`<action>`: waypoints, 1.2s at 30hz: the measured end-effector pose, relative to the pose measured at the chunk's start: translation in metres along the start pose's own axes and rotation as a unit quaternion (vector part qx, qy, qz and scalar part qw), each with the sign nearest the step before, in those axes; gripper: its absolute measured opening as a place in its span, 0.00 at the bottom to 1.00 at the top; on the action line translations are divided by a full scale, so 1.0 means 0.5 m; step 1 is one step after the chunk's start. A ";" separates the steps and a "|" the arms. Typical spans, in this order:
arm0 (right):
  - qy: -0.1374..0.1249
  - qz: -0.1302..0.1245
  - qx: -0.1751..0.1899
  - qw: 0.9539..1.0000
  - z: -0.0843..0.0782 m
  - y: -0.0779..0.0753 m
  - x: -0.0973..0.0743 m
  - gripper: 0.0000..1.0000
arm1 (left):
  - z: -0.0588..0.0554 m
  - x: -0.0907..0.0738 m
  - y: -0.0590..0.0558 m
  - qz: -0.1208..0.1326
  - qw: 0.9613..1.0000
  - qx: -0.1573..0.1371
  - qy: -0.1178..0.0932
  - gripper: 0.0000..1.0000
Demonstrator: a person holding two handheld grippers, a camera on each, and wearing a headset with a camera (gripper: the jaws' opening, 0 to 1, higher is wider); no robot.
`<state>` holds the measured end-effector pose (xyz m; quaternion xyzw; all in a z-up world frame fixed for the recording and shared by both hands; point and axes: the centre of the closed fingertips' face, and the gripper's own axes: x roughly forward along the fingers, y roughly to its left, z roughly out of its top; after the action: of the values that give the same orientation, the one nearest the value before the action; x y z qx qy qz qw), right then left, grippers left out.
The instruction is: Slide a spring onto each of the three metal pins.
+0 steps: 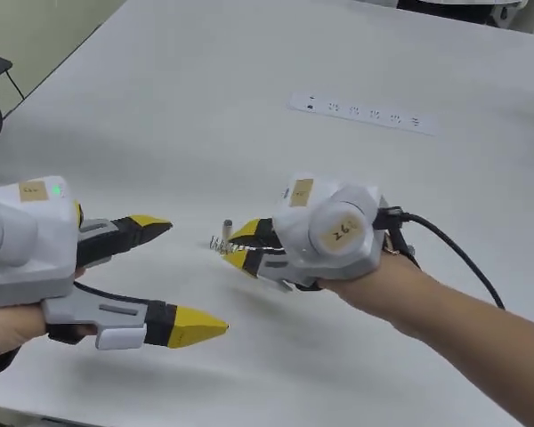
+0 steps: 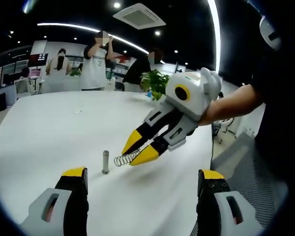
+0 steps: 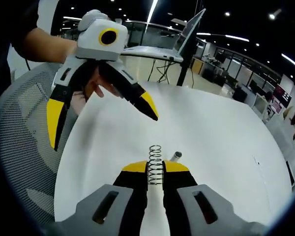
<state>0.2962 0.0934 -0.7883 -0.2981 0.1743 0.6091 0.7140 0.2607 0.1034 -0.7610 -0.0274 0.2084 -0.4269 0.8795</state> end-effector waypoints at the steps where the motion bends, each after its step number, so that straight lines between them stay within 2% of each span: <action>1: 0.002 -0.002 -0.001 1.000 -0.004 -0.003 -0.007 0.08 | 0.002 0.002 -0.001 -0.001 1.000 0.001 0.000 0.90; 6: 0.010 -0.007 -0.001 1.000 -0.023 -0.014 -0.045 0.08 | 0.009 0.016 -0.012 -0.015 1.000 0.007 0.001 0.87; 12: 0.006 -0.011 -0.002 1.000 -0.029 -0.013 -0.087 0.08 | 0.008 0.027 -0.028 -0.031 0.999 0.011 0.007 0.84; 17: 0.013 -0.015 -0.007 1.000 -0.051 -0.012 -0.119 0.08 | 0.008 0.039 -0.038 -0.044 0.999 0.014 0.009 0.82; 23: 0.019 -0.013 0.000 1.000 -0.073 0.002 -0.145 0.08 | 0.015 0.059 -0.056 -0.068 0.997 0.024 0.018 0.77; 29: 0.018 -0.009 0.011 1.000 -0.090 0.024 -0.156 0.08 | 0.028 0.076 -0.065 -0.089 0.995 0.041 0.026 0.70; 33: 0.014 -0.004 0.014 1.000 -0.091 0.037 -0.164 0.08 | 0.030 0.089 -0.073 -0.101 0.993 0.050 0.029 0.66; 36: 0.014 0.001 0.005 1.000 -0.087 0.045 -0.170 0.08 | 0.025 0.098 -0.090 -0.119 0.990 0.060 0.036 0.59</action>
<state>0.2626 0.0022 -0.7743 -0.3031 0.1878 0.6046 0.7122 0.2590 0.0359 -0.7563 0.0164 0.2094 -0.5413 0.8142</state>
